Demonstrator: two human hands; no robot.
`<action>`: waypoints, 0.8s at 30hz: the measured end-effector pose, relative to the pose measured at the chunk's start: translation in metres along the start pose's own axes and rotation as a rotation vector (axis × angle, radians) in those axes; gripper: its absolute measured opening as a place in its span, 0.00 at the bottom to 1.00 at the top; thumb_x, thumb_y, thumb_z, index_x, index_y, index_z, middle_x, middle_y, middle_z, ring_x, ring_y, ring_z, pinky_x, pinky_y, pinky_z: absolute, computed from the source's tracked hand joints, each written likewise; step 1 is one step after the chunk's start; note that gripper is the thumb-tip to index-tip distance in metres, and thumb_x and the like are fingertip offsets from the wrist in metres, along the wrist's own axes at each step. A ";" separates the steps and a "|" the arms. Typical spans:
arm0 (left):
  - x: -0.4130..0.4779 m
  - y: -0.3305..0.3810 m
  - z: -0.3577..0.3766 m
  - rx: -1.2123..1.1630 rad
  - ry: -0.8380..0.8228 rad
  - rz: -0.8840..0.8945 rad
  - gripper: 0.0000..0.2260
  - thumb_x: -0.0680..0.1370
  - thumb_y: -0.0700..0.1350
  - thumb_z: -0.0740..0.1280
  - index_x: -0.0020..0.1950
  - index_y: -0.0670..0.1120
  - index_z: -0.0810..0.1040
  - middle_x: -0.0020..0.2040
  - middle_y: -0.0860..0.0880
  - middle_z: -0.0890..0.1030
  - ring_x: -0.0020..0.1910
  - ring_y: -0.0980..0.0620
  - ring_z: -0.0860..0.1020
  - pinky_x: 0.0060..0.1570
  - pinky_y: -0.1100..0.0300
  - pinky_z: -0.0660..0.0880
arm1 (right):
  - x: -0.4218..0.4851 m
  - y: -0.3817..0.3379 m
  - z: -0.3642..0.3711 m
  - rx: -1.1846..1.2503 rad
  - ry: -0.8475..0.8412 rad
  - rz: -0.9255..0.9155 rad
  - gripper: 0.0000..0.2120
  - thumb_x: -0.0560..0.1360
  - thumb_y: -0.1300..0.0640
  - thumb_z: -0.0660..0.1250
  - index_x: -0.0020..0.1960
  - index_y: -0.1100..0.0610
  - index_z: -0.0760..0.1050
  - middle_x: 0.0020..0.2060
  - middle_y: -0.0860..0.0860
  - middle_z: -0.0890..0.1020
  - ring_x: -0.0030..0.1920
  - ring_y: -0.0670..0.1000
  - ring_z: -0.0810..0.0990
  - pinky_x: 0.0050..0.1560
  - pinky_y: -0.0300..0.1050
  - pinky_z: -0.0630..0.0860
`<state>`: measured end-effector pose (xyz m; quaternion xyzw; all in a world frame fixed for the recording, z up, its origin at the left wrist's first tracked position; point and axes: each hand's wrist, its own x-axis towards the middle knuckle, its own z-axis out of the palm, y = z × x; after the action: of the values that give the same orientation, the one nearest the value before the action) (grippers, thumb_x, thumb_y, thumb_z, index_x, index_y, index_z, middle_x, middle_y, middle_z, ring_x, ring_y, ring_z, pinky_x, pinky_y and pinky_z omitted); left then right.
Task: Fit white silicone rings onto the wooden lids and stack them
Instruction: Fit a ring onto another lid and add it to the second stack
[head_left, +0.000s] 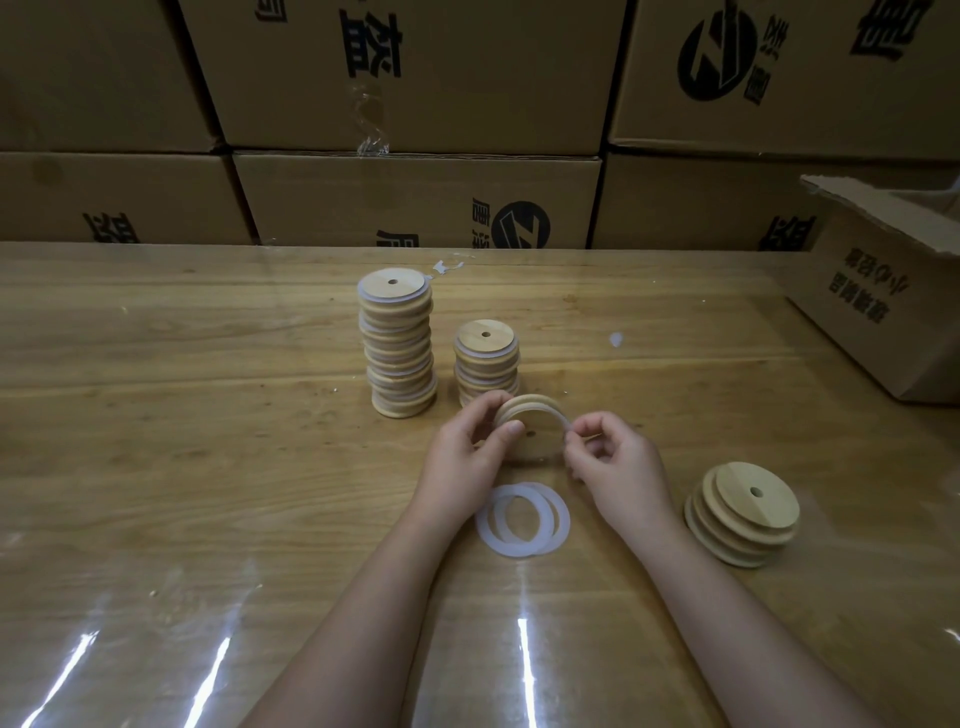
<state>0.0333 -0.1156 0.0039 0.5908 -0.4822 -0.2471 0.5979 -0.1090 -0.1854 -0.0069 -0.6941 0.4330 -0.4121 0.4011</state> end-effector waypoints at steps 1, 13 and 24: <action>0.000 0.000 0.000 -0.011 0.000 -0.009 0.14 0.76 0.37 0.67 0.50 0.58 0.75 0.45 0.57 0.80 0.46 0.54 0.78 0.53 0.39 0.75 | 0.000 0.000 0.000 0.007 0.002 0.005 0.10 0.71 0.61 0.69 0.36 0.48 0.74 0.29 0.51 0.77 0.31 0.51 0.76 0.35 0.44 0.72; 0.002 -0.004 -0.001 0.059 0.049 0.031 0.17 0.75 0.39 0.69 0.52 0.63 0.73 0.49 0.62 0.79 0.46 0.67 0.77 0.53 0.61 0.75 | -0.001 -0.004 -0.003 0.117 -0.024 0.010 0.11 0.74 0.59 0.67 0.37 0.44 0.77 0.32 0.45 0.81 0.32 0.45 0.78 0.35 0.42 0.76; 0.002 -0.008 0.001 0.234 0.086 0.139 0.16 0.74 0.39 0.70 0.62 0.42 0.77 0.53 0.61 0.75 0.53 0.69 0.72 0.52 0.78 0.66 | -0.003 -0.005 -0.007 0.171 0.014 0.012 0.11 0.74 0.59 0.68 0.37 0.44 0.78 0.29 0.44 0.79 0.30 0.41 0.74 0.34 0.35 0.73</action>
<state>0.0355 -0.1190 -0.0029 0.6317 -0.5213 -0.1217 0.5607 -0.1146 -0.1828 -0.0011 -0.6519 0.4033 -0.4501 0.4581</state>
